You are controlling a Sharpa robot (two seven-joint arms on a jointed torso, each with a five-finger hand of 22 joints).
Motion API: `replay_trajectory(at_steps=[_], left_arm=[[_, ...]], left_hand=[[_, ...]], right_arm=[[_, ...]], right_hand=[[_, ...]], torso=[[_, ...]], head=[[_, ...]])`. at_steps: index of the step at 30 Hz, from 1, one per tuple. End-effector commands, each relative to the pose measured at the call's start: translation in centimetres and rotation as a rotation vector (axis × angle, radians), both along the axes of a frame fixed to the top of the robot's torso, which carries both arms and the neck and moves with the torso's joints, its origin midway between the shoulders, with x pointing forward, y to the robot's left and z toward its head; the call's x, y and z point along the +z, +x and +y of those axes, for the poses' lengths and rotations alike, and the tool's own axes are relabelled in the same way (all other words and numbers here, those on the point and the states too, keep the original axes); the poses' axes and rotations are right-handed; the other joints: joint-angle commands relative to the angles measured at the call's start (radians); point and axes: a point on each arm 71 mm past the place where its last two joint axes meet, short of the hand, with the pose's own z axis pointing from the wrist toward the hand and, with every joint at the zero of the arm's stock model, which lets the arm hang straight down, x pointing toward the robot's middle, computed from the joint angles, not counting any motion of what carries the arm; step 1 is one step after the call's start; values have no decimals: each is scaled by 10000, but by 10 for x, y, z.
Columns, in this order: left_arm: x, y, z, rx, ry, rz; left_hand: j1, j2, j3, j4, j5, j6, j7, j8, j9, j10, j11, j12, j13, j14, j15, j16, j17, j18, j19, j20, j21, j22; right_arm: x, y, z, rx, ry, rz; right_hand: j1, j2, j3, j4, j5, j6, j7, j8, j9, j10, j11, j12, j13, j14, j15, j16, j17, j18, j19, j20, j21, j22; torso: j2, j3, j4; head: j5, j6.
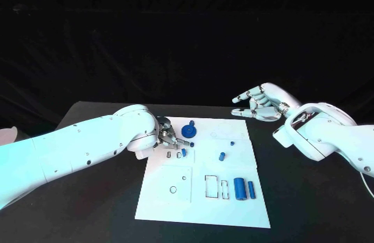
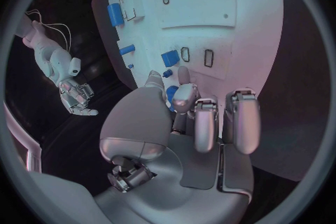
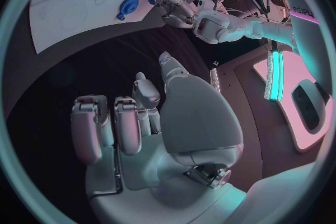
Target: Assemble the parts on the task board
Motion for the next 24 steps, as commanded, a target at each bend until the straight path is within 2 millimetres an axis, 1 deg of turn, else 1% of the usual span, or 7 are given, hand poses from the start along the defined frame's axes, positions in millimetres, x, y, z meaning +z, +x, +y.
replay_trajectory(at_steps=[1,3,5,8,13,17,24], left_arm=[[-2,0,-2,-520,670,299],[-2,2,-4,-567,736,330],[-3,2,-6,-591,754,331],[-3,4,-9,-621,765,331],[-4,5,-11,-636,803,359],[-5,6,-14,-692,832,399],[-5,6,-17,-834,873,480]], left_hand=[[-64,77,-61,-8,-60,-78,-21,55,24,60,-12,51,27,1036,-87,30,2630,-194,636,-63,45,1255],[-63,85,-74,-10,-60,-75,-26,73,45,68,-17,63,37,1036,-90,30,2630,-195,638,-64,49,1261],[-71,95,-96,-9,-61,-73,-33,96,74,80,-22,79,54,1036,-93,30,2630,-202,647,-67,67,1294],[-337,129,-312,17,-152,-85,-62,195,226,120,-41,134,105,1036,-118,30,2630,-218,672,-83,116,1383],[-378,135,-358,4,-165,-85,-68,217,261,147,-52,174,153,1036,-119,30,2630,-228,688,-90,145,1437],[-296,171,-361,-30,-144,-90,-78,245,309,161,-62,192,170,1036,-126,30,2630,-232,693,-97,157,1459],[-1,214,-361,-68,-82,-131,-90,291,427,168,-74,207,185,1036,-136,30,2630,-233,693,-108,165,1476]], right_arm=[[-1,0,1,50,-123,91],[-2,0,1,50,-133,108],[-2,0,1,50,-139,117],[-2,0,2,63,-145,127],[-3,1,3,87,-139,134],[-3,2,4,78,-143,153],[-5,2,5,107,-155,205]], right_hand=[[88,0,-56,-1,35,57,-39,26,10,-49,-42,-46,-8,854,20,-39,1779,-85,346,27,-32,1394],[89,0,-61,1,42,57,-39,25,10,-52,-42,-55,-14,852,20,-43,1772,-84,342,26,-35,1388],[90,-1,-68,4,51,57,-39,25,9,-57,-42,-67,-23,850,20,-48,1762,-82,338,26,-39,1380],[90,-1,-68,4,51,57,-39,25,9,-57,-42,-67,-23,850,20,-48,1762,-82,338,26,-39,1380],[87,-1,-85,14,69,57,-38,24,9,-61,-42,-76,-30,844,20,-62,1737,-77,325,25,-50,1357],[85,0,-91,19,74,58,-39,24,9,-66,-42,-88,-38,842,20,-66,1728,-72,314,25,-60,1337],[85,0,-91,19,74,58,-39,24,9,-66,-42,-88,-38,842,20,-66,1728,-72,314,25,-60,1337]], torso=[[5,-11,4],[9,-16,4],[10,-17,3],[7,-18,6],[8,-6,-2],[13,-17,27],[6,-8,8]], head=[[-1,-42],[-1,-54],[43,-63],[56,-74],[124,-105],[103,-134],[122,-133]])
